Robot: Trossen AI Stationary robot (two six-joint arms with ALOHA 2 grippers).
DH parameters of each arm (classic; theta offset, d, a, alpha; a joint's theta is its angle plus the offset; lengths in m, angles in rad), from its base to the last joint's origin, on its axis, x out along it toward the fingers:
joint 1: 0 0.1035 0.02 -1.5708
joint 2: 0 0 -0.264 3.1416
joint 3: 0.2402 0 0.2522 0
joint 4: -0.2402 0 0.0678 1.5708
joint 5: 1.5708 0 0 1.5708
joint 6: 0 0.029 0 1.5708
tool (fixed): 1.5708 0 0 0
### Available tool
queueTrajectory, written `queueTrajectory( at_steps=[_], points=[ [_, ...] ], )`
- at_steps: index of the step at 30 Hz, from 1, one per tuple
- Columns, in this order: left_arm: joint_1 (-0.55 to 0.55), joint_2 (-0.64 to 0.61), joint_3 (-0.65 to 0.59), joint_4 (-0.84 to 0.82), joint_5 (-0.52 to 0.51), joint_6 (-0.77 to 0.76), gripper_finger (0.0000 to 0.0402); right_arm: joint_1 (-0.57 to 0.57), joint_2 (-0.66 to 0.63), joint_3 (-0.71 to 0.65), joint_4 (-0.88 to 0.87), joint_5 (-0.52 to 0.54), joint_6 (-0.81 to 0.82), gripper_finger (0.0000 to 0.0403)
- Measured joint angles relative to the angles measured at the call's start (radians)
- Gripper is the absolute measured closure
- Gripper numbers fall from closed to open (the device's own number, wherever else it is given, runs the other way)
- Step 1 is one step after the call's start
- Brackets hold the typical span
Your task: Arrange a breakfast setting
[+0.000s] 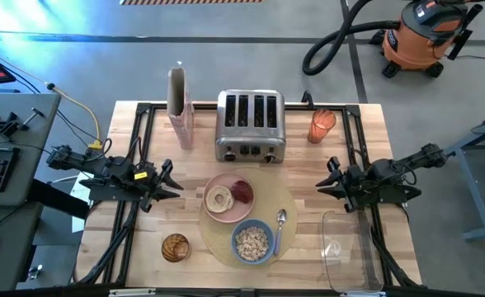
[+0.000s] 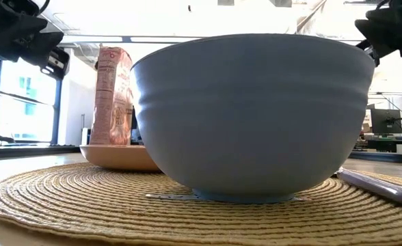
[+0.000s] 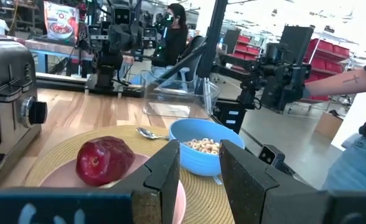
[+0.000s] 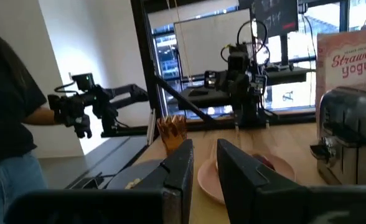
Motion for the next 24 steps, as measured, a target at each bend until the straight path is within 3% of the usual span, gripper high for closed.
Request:
queueTrajectory(
  at_steps=[14, 24],
  points=[
    [0.000, 0.000, 0.000, 0.000, -0.002, 0.025, 0.0298, 0.001, 0.007, 0.001, -0.117, -0.057, 0.049, 0.0343],
    [0.000, 0.000, 0.001, 0.000, -0.002, 0.025, 0.0298, 0.001, 0.007, 0.002, -0.120, -0.058, 0.212, 0.0343]
  ],
)
